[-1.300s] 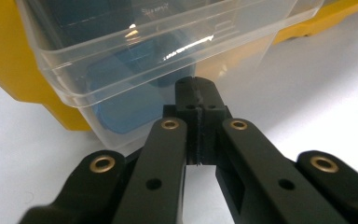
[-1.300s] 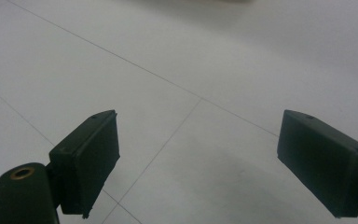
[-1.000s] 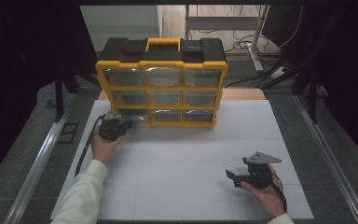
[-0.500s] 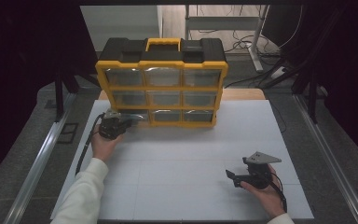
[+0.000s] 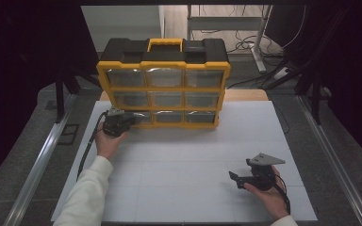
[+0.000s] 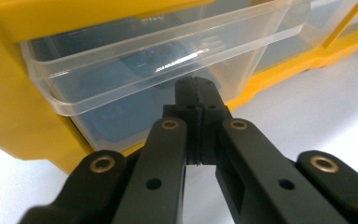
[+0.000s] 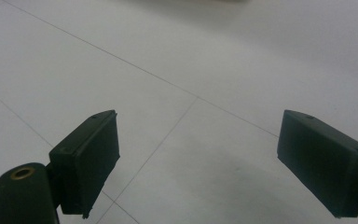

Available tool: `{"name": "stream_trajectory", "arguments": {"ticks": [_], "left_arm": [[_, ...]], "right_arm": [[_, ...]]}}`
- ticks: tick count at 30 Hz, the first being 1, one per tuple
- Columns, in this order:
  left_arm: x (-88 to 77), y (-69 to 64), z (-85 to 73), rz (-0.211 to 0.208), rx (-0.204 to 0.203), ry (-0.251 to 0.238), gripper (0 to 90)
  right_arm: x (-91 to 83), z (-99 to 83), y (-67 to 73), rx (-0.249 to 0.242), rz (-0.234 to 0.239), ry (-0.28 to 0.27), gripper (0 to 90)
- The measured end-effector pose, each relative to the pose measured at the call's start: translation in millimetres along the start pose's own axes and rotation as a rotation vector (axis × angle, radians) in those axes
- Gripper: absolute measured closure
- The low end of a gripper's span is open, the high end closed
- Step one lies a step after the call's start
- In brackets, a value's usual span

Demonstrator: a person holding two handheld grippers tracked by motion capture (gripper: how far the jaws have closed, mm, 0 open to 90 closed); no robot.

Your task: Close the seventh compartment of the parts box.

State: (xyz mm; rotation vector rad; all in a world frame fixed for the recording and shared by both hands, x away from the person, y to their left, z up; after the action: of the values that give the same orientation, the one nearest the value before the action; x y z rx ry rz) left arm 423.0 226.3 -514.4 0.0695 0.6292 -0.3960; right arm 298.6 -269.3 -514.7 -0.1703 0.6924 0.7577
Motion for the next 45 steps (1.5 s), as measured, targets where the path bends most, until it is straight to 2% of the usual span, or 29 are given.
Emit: {"name": "stream_trajectory", "arguments": {"ticks": [7,11,18,26,45], "left_arm": [[3.9,1.7,1.1,0.003,-0.003,0.000,90.0],[4.4,1.8,1.6,0.015,0.009,0.005,90.0],[6.2,5.5,2.9,0.013,-0.013,-0.004,90.0],[8.2,7.3,3.0,0.012,-0.013,-0.006,90.0],[-5.9,-0.7,1.7,0.006,0.011,0.007,90.0]], "right_arm": [[-0.1,0.1,-0.7,0.005,-0.001,-0.001,13.1],[0.2,0.0,-0.6,0.006,0.000,0.001,13.1],[0.5,-0.1,-0.9,0.004,-0.004,0.003,13.1],[1.1,0.0,-1.2,0.001,-0.007,0.004,13.2],[-1.3,-0.9,0.3,0.007,-0.007,-0.001,13.2]]}}
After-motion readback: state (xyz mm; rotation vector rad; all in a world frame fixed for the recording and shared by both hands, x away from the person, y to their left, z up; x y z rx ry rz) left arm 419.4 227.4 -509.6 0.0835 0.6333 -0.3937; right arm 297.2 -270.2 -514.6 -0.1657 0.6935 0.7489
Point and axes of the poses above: each handheld gripper's, and its own axes: x roughly forward along the jaws, z roughly out of its top, y roughly to its left, the point moved 1 cm from there along x, roughly forward along the jaws, and after that the axes turned 6 degrees about z, right-handed, at the moved point
